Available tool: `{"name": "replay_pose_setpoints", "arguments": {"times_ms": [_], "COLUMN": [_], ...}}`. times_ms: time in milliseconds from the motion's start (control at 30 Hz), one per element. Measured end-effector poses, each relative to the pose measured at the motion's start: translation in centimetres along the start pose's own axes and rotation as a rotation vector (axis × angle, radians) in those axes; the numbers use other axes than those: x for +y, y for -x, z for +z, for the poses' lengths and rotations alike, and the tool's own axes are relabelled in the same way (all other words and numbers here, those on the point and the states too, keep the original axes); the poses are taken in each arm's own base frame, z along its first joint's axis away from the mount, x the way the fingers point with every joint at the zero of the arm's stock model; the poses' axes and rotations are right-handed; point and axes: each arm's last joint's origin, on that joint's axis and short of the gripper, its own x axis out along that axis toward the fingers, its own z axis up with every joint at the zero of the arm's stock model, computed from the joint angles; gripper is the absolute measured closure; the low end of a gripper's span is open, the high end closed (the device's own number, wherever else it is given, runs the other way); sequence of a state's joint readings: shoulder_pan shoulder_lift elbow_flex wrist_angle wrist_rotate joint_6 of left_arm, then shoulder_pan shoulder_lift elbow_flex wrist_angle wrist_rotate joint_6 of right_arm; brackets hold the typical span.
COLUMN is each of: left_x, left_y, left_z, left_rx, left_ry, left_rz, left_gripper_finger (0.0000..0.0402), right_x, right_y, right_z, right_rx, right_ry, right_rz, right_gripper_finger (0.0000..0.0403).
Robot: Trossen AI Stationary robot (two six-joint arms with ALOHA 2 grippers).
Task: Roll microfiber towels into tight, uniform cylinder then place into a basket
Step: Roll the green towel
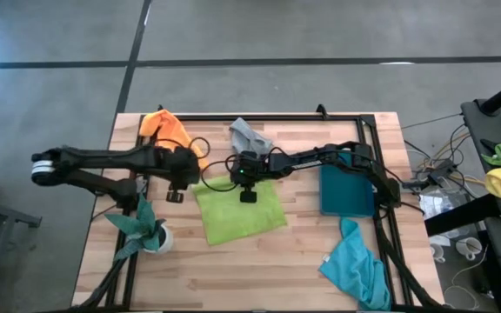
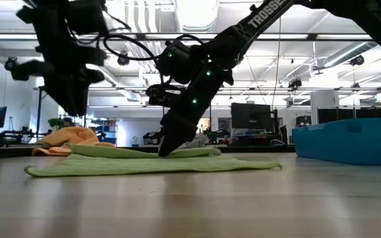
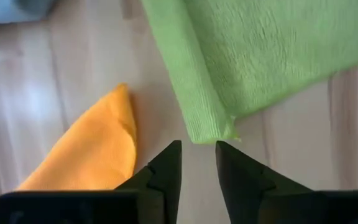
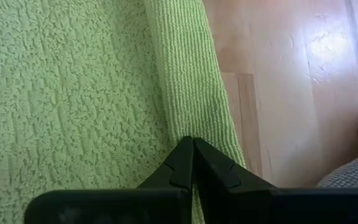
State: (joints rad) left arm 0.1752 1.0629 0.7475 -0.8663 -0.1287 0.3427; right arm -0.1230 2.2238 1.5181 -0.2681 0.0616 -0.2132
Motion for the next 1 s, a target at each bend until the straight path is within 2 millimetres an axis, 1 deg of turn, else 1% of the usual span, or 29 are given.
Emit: {"name": "replay_pose_setpoints", "arguments": {"times_ms": [100, 167, 200, 300, 433, 567, 667, 800, 867, 1000], "left_x": [0.1, 0.1, 0.0, -0.2, 0.3, 1.4, 1.7, 1.4, 1.4, 1.3], "left_y": [1.0, 0.7, 0.2, -2.2, -5.1, -7.2, -8.7, -10.7, -11.2, -11.4], "left_z": [-0.4, -0.2, -0.2, 0.0, 0.5, 1.5, 2.1, 2.5, 2.7, 3.0], "left_rx": [-0.083, -0.186, -0.221, -0.275, -0.259, -0.205, -0.164, -0.087, -0.072, -0.058], "left_ry": [0.149, 0.281, 0.319, 0.379, 0.456, 0.488, 0.489, 0.486, 0.498, 0.489], "left_rz": [0.022, 0.005, -0.009, -0.021, -0.013, -0.015, -0.029, -0.054, -0.059, -0.063], "left_gripper_finger": [0.0293, 0.0273, 0.0263, 0.0235, 0.0215, 0.0212, 0.0211, 0.0211, 0.0211, 0.0211], "right_x": [0.0, 0.0, 0.0, -0.2, -0.6, -1.0, -1.8, -2.3, -2.1, -2.6], "right_y": [0.1, 0.4, 0.8, 2.2, 4.9, 5.5, 6.1, 5.5, 5.0, 4.4], "right_z": [0.0, 0.0, 0.0, 0.4, 0.9, -0.5, -1.3, -2.9, -3.7, -5.5], "right_rx": [0.004, 0.007, 0.012, 0.013, 0.02, 0.063, 0.062, 0.1, 0.111, 0.148], "right_ry": [0.006, 0.016, 0.024, 0.034, 0.061, 0.063, 0.011, -0.017, -0.016, -0.024], "right_rz": [0.007, 0.009, 0.012, 0.016, 0.016, 0.019, 0.004, -0.002, 0.001, -0.014], "right_gripper_finger": [0.0394, 0.0394, 0.0394, 0.0394, 0.0393, 0.0385, 0.0376, 0.0367, 0.0365, 0.0365]}}
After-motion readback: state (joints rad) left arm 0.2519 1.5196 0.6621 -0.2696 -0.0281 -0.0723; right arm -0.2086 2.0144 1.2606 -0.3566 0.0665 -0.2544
